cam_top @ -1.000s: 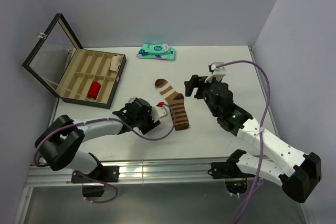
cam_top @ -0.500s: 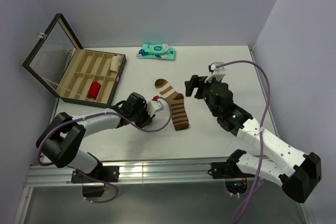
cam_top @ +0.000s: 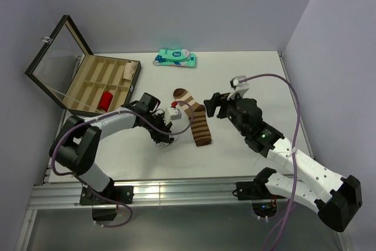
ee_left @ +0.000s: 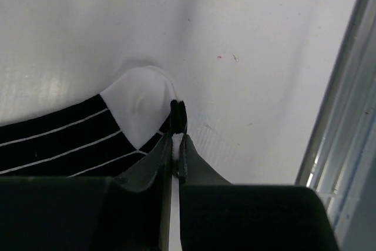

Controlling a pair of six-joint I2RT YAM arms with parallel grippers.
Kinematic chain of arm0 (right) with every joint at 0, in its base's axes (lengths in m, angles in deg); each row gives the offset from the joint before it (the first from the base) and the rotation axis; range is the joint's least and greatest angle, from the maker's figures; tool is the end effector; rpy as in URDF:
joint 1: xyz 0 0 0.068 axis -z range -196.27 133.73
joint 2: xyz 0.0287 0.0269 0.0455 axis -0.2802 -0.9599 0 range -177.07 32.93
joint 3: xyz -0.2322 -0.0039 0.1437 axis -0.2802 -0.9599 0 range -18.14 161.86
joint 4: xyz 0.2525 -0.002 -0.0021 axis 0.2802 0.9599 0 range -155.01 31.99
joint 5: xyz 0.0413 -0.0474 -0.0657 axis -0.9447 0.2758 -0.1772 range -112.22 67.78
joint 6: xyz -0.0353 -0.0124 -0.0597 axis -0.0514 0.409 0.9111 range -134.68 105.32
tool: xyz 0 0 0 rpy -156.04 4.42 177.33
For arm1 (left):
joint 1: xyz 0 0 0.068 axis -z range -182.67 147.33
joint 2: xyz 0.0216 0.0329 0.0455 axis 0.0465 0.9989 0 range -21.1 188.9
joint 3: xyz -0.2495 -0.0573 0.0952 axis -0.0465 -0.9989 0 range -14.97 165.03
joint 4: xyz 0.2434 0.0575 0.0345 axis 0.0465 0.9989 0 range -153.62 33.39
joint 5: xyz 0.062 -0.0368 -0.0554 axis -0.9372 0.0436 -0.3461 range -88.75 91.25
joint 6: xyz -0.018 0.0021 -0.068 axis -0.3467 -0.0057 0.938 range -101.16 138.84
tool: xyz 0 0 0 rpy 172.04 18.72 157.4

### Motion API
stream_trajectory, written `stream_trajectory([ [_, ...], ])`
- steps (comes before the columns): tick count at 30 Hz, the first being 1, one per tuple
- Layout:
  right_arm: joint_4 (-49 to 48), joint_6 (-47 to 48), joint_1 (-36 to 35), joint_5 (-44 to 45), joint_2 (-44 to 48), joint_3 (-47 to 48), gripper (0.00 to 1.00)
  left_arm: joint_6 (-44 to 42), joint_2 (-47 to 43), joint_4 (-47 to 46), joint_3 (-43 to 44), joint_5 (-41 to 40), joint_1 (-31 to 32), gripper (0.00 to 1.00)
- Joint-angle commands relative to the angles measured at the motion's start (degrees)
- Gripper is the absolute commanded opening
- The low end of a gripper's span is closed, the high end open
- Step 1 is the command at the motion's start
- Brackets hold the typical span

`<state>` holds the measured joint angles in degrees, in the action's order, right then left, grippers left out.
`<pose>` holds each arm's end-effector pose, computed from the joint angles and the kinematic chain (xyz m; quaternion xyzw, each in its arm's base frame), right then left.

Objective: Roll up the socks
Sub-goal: Roll the sock at the center of the board.

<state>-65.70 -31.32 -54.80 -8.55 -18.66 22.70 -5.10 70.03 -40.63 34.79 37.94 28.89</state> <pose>0.1856 0.1303 0.3129 -0.0694 0.7616 0.2145 0.6076 0.2322 -0.1831 0.1589 0.4927 0.7866 -0.3202 0.1898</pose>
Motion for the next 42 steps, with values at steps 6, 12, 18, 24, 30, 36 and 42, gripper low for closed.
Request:
stream_trajectory([
  [6,-11.5,0.47,-2.34,-16.74,2.64,-10.42,0.81,-13.2,9.31,20.57,9.38,14.55,-3.86,0.0],
  [12,-26.71,-0.14,-8.57,-21.23,-2.36,-17.72,0.8,-25.42,19.33,35.97,16.24,19.21,-5.27,0.0],
  [18,-30.94,2.58,-14.73,-19.39,-14.22,-15.09,0.77,-29.85,25.14,42.67,19.24,20.79,-5.97,0.0],
  [24,-32.45,3.81,-19.48,-21.5,-26.18,-10.7,0.72,-27.3,26.02,40.3,19.06,19.57,-6.41,0.01],
  [30,-30.79,5.57,-23.0,-20.35,-33.39,-5.43,0.69,-25.89,26.38,39.42,18.89,18.25,-6.41,0.01],
  [36,-30.78,6.8,-23.88,-18.77,-37.52,-3.66,0.66,-25.63,26.73,39.51,19.41,17.98,-6.41,0.01],
  [42,-30.16,7.24,-24.23,-18.25,-41.74,-1.82,0.61,-25.54,27.26,39.77,19.68,17.89,-6.5,0.01],
])
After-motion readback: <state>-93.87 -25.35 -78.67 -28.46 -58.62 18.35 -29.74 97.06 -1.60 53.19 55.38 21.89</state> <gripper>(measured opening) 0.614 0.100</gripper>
